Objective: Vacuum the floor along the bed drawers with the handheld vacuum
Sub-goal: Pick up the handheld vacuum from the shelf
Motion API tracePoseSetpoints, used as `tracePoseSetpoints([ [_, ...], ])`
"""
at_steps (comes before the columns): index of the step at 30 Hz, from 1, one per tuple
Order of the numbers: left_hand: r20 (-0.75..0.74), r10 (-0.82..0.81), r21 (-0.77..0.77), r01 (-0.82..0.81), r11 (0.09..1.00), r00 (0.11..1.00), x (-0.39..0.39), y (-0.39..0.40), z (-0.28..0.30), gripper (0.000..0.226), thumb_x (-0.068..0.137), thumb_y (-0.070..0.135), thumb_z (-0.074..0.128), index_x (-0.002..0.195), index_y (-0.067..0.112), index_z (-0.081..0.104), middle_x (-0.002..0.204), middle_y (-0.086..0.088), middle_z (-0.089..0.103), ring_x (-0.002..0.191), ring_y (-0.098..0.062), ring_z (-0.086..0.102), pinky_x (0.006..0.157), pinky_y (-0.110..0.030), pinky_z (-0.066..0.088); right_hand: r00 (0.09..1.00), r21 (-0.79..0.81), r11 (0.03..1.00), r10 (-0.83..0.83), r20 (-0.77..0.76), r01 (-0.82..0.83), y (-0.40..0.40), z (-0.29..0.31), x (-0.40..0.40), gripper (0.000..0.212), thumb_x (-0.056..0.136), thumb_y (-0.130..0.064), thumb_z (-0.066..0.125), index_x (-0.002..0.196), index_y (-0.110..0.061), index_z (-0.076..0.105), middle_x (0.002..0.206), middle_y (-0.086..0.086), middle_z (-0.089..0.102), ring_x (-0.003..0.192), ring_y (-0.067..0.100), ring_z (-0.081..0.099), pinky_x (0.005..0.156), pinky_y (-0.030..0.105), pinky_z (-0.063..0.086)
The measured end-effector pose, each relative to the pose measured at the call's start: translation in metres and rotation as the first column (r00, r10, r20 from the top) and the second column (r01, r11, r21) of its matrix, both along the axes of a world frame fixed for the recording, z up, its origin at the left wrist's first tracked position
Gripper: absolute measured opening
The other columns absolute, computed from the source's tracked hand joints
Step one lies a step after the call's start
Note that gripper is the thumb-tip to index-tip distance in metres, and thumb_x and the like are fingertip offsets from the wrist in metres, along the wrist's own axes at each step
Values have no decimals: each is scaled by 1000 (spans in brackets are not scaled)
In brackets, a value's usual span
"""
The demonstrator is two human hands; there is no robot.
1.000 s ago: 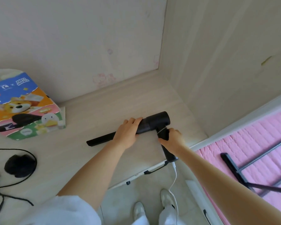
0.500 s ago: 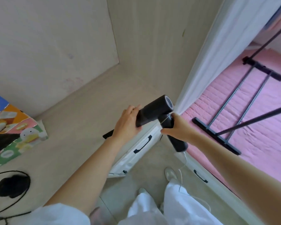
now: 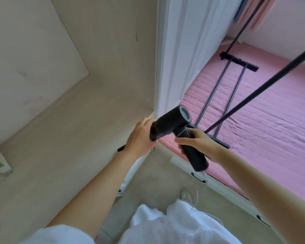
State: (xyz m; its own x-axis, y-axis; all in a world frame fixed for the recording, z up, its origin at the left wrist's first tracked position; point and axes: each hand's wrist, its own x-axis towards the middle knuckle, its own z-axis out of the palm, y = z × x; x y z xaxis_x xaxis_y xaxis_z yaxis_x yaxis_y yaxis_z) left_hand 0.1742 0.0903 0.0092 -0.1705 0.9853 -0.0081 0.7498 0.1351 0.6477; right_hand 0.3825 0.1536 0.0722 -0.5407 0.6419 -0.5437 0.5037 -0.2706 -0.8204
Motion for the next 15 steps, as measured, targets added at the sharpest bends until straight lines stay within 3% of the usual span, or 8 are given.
tracePoseSetpoints([
  [3,60,-19,-31,21,999,998,30,19,5,37,81,3,69,113,18,58,97,10,53,91,-16,49,68,-20,35,969,-341,935,-165,-185,94,19,-2,37,35,85,-34,56,103,-3,59,87,17,61,73,28,59,74,40,49],
  [5,114,-12,-57,18,998,993,51,31,5,35,81,2,68,111,19,58,93,8,56,87,-16,52,63,-15,35,957,-448,890,-200,-212,87,32,-6,61,39,92,-33,44,112,-1,55,91,17,61,76,27,59,79,39,49],
  [10,151,25,-179,2,984,988,99,57,-5,41,83,7,72,120,17,57,101,-1,67,91,-24,62,76,-34,52,955,-495,867,-196,-225,61,59,-23,105,48,81,-37,55,113,-1,55,94,17,62,81,30,59,86,43,47],
  [15,152,92,-237,-55,970,984,143,80,-26,41,81,9,75,117,17,57,100,-1,69,91,-24,62,72,-30,45,969,-453,887,-182,-169,88,89,-39,142,41,88,-37,51,106,0,59,90,18,64,75,29,60,75,39,48],
])
